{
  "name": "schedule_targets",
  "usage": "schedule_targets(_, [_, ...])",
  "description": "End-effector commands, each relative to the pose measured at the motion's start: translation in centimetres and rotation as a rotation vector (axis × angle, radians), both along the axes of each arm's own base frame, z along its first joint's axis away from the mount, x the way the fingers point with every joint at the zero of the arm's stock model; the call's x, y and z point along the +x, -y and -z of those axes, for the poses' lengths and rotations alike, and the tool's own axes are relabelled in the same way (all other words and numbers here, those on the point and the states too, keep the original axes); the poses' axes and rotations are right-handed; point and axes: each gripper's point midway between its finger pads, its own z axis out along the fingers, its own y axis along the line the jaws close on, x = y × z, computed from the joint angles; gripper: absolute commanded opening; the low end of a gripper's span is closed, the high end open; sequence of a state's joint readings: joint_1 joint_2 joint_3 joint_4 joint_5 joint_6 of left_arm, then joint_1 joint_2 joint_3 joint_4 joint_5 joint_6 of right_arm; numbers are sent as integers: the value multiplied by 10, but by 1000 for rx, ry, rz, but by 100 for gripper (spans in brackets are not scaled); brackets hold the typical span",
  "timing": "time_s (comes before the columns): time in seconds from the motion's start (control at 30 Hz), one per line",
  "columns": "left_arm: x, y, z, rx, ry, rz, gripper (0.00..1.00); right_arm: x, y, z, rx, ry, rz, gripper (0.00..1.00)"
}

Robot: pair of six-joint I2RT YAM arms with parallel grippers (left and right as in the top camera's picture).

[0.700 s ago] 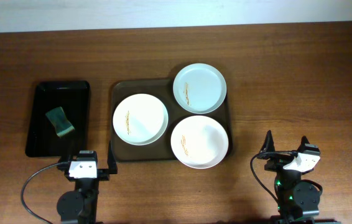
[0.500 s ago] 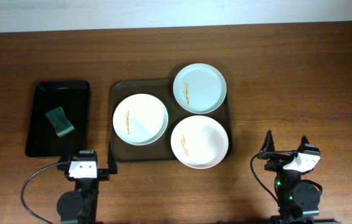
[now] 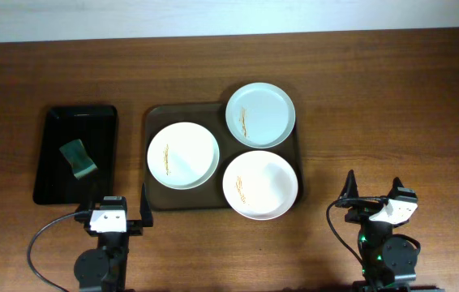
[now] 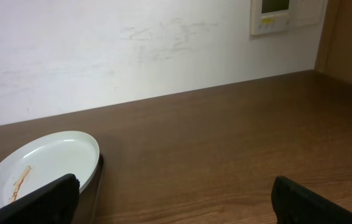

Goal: Clean dirty plates on tray and stack at the side
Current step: 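Raise both arms from rest toward the sponge and the plates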

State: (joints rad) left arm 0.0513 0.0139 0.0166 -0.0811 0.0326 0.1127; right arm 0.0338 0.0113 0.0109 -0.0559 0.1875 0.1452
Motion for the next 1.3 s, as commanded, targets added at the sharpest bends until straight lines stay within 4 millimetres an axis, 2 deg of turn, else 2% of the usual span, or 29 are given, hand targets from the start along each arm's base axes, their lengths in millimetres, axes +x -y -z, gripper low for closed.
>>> schedule_targets(0.0, [0, -1, 2, 18, 0, -4, 99, -1, 4, 3, -9, -7, 25, 98])
schedule_targets(0.13, [0, -1, 2, 18, 0, -4, 99, -1, 4, 3, -9, -7, 25, 98])
schedule_targets(0.23, [0, -1, 2, 18, 0, -4, 99, -3, 14, 1, -23, -3, 85, 98])
schedule_targets(0.33, [0, -1, 2, 18, 0, -4, 99, -3, 14, 1, -21, -2, 84, 98])
schedule_targets(0.47, [0, -1, -4, 18, 22, -4, 99, 0, -1, -4, -5, 21, -5, 98])
schedule_targets(0.57, [0, 0, 1, 17, 3, -2, 99, 2, -31, -27, -3, 115, -176, 98])
schedule_targets(0.63, [0, 13, -3, 12, 20, 77, 99, 1, -40, -36, -5, 151, -230, 98])
schedule_targets(0.7, [0, 15, -7, 5, 35, 86, 99, -1, -45, -44, -7, 167, -260, 98])
schedule_targets(0.77, [-4, 27, -33, -97, 77, 148, 99, -10, -63, -65, -14, 190, -370, 98])
schedule_targets(0.8, [-7, 31, -46, -102, 88, 172, 99, -14, -66, -71, -11, 169, -388, 98])
schedule_targets(0.9, [-6, 33, -90, -107, 54, 183, 99, -37, -66, -112, -18, 135, -393, 98])
schedule_targets(1.03, [9, 34, -120, -120, -41, 187, 99, -56, -65, -154, -34, 140, -392, 98])
schedule_targets(1.1, [22, 33, -131, -132, -131, 182, 99, -54, -69, -174, -26, 88, -412, 98])
schedule_targets(1.17, [36, 33, -134, -146, -245, 181, 99, -44, -75, -181, -14, 27, -446, 98])
schedule_targets(1.27, [51, 40, -139, -141, -416, 223, 99, -13, -88, -185, 18, -98, -520, 98])
